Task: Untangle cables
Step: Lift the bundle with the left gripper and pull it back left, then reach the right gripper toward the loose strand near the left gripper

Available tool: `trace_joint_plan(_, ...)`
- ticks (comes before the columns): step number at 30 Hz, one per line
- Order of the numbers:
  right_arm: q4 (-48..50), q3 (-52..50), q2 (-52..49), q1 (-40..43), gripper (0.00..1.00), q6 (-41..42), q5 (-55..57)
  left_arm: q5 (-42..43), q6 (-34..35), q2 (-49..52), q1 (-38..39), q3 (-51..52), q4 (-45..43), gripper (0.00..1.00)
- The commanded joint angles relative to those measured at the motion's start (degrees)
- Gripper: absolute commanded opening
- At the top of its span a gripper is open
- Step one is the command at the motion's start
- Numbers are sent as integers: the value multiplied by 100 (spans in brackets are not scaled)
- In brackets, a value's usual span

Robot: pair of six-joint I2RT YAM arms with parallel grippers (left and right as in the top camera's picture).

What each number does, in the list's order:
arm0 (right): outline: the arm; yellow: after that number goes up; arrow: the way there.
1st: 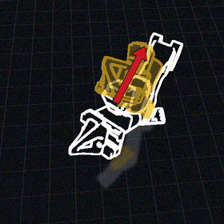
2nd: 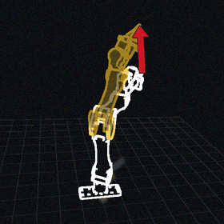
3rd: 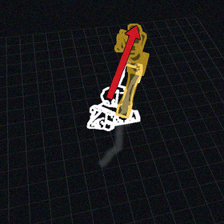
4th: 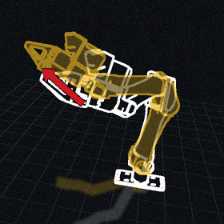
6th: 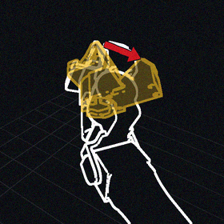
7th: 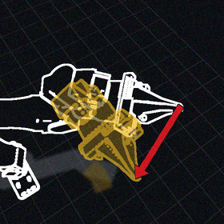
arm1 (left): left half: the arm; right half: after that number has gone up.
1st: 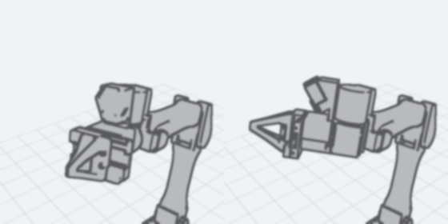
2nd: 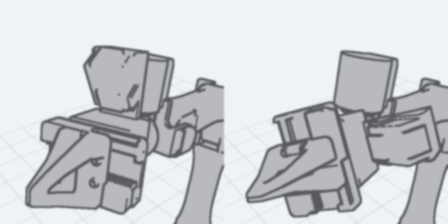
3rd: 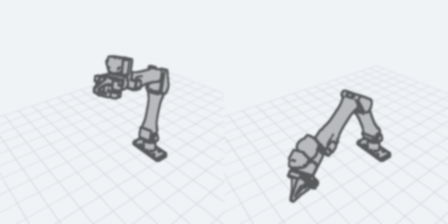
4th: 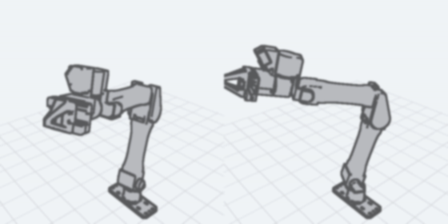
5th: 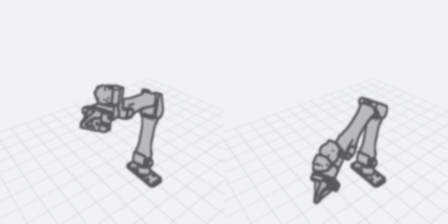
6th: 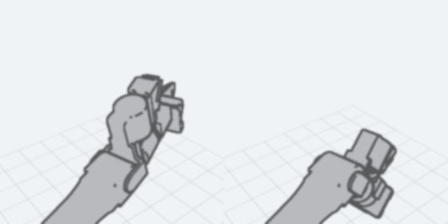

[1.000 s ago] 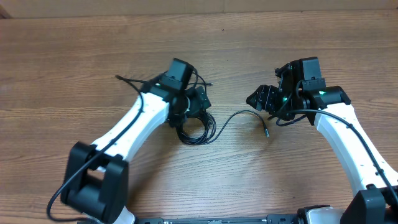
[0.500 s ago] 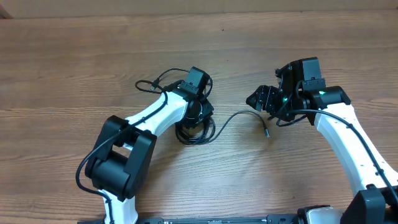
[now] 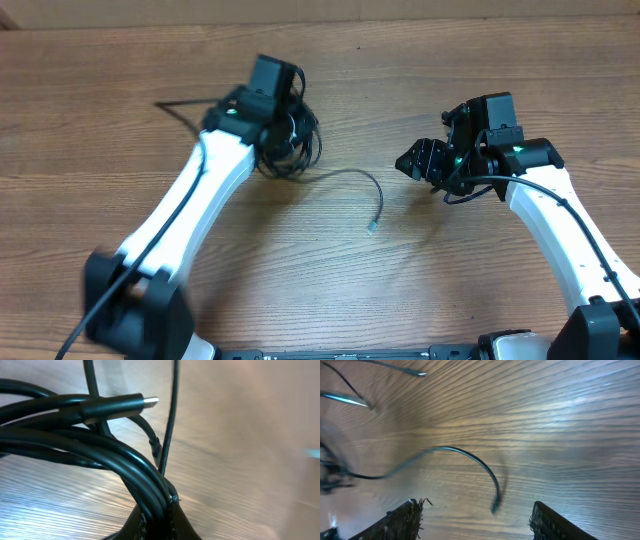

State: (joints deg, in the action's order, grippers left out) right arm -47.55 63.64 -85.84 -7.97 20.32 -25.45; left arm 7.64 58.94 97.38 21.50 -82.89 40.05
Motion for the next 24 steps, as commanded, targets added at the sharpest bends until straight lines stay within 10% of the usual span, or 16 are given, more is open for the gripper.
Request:
trace_joint_plan(1,17,44,-7,-24,69,-352,-855,-258,280,-782,48,-181,142,4)
trace_joint_plan(10,111,44,-7,-24,70,212,-2824,-549,2236,-1318,48,-181,570,4)
trace_joint_plan(24,127,44,-7,-24,75,962,-2715,-551,4789,-1307,59,-179,1427,4)
